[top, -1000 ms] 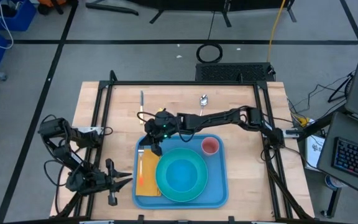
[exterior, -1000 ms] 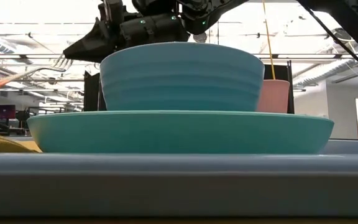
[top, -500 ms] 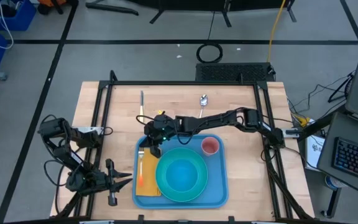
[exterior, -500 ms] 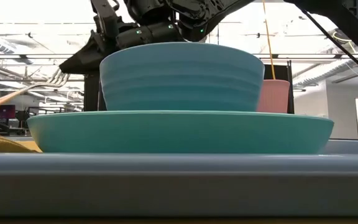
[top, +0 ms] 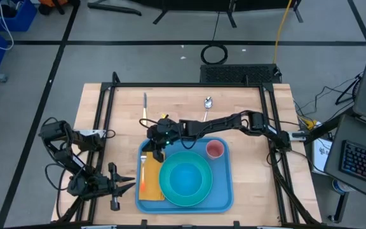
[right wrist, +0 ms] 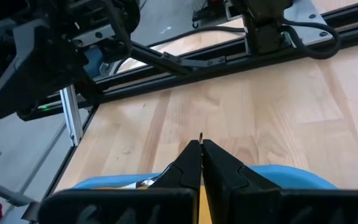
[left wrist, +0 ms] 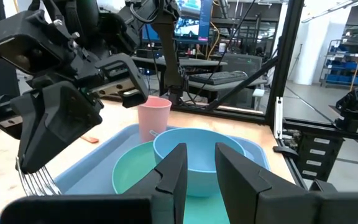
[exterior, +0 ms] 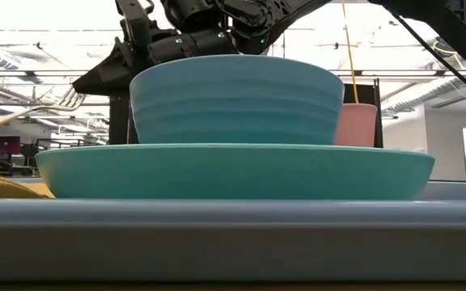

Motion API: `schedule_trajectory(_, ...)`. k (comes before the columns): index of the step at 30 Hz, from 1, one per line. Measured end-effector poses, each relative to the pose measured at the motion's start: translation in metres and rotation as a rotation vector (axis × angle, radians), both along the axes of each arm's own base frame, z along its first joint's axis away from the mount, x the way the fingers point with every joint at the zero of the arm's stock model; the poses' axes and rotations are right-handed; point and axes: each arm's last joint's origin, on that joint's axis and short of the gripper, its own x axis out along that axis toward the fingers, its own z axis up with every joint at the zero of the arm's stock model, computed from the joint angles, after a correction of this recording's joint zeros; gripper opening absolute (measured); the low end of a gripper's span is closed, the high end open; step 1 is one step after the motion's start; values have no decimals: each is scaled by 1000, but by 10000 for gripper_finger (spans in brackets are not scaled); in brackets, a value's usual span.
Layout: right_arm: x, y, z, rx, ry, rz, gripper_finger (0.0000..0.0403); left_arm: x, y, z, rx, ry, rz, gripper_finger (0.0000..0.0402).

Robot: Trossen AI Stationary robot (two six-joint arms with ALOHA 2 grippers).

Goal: Set up tray
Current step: Put the orange fork on top of the yellow napkin

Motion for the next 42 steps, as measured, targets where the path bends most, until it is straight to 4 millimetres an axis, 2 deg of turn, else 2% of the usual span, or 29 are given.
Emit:
schedule_trajectory(14,2,7,-6,14,-1,11,0,0,0,0,1,0,0,86)
schedule_trajectory(29,8,9,-30,41,17,7,0,1,0,-2,11,3,-3,86)
schedule_trajectory(42,8,9,-31,38,14,8,0,2,0,-2,11,3,-4,86)
